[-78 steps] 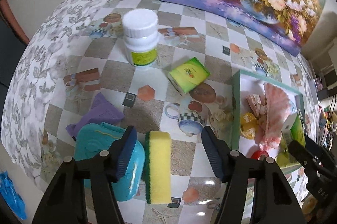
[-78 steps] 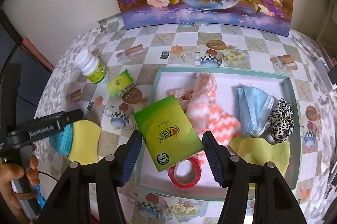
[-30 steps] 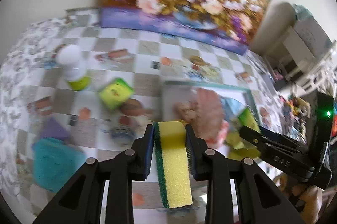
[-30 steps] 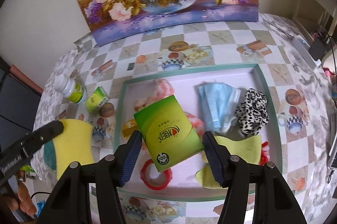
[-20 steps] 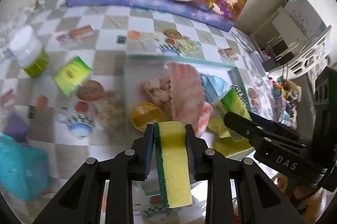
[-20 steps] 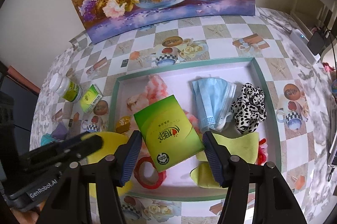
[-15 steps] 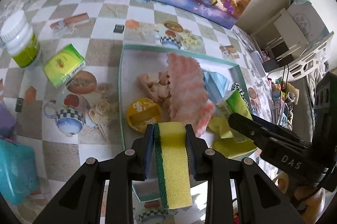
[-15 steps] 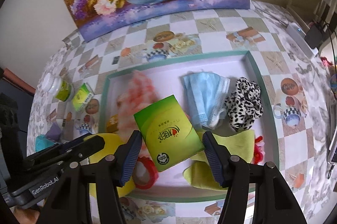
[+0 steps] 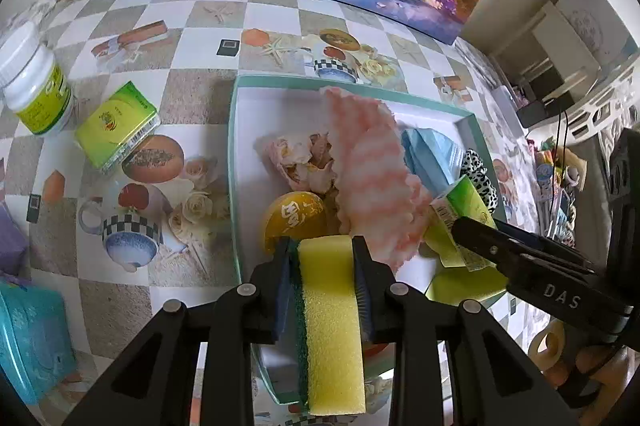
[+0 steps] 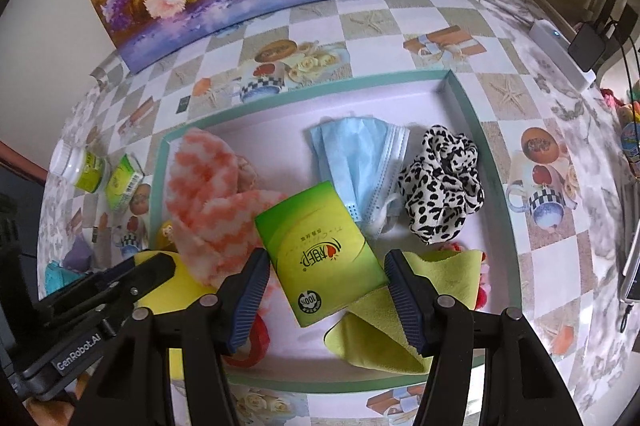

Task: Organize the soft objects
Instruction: 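Lift the sponge and tissue pack and carry both over the white tray, then lower the sponge and tissue pack into the tray and open both grippers, then move the left gripper to the purple packet while the right gripper approaches the green sachet, then grasp the purple printed packet with the left gripper while the right gripper grasps the green sachet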

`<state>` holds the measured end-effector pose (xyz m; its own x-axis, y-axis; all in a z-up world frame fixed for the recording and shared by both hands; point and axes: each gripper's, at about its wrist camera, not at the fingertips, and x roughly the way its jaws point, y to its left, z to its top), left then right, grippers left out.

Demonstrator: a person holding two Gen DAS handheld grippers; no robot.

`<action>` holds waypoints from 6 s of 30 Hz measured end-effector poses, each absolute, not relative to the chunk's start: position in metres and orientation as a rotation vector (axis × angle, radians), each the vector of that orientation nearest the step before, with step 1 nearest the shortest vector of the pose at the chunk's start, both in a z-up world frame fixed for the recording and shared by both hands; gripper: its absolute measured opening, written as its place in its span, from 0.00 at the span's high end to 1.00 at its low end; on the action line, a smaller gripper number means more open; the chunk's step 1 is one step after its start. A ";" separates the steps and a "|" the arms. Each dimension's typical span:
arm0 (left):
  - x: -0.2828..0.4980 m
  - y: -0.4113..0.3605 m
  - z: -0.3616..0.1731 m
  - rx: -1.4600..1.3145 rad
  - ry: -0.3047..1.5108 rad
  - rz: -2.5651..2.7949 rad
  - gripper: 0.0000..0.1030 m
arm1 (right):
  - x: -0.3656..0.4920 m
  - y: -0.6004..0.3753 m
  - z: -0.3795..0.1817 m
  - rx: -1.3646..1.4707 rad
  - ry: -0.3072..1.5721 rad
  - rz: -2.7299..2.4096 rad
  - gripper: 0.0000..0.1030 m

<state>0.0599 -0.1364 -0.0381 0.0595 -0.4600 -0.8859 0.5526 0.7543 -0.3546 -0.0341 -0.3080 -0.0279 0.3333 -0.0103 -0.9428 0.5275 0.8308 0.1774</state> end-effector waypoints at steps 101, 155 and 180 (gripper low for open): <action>0.206 0.146 -0.064 -0.136 1.308 -0.234 0.07 | 0.186 -0.105 -0.072 0.097 1.261 -0.008 0.21; 0.233 0.091 -0.093 -0.121 1.560 -0.348 0.66 | 0.114 -0.117 -0.017 0.199 1.149 0.014 0.31; 0.191 0.135 0.012 -0.263 1.277 -0.223 0.91 | 0.023 -0.160 0.022 0.306 1.060 -0.053 0.31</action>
<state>0.1909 0.1355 0.0115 0.2749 -0.3080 -0.9108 0.0187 0.9488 -0.3153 0.0229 -0.1595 0.0224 0.4920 0.1036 -0.8644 0.1887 0.9566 0.2220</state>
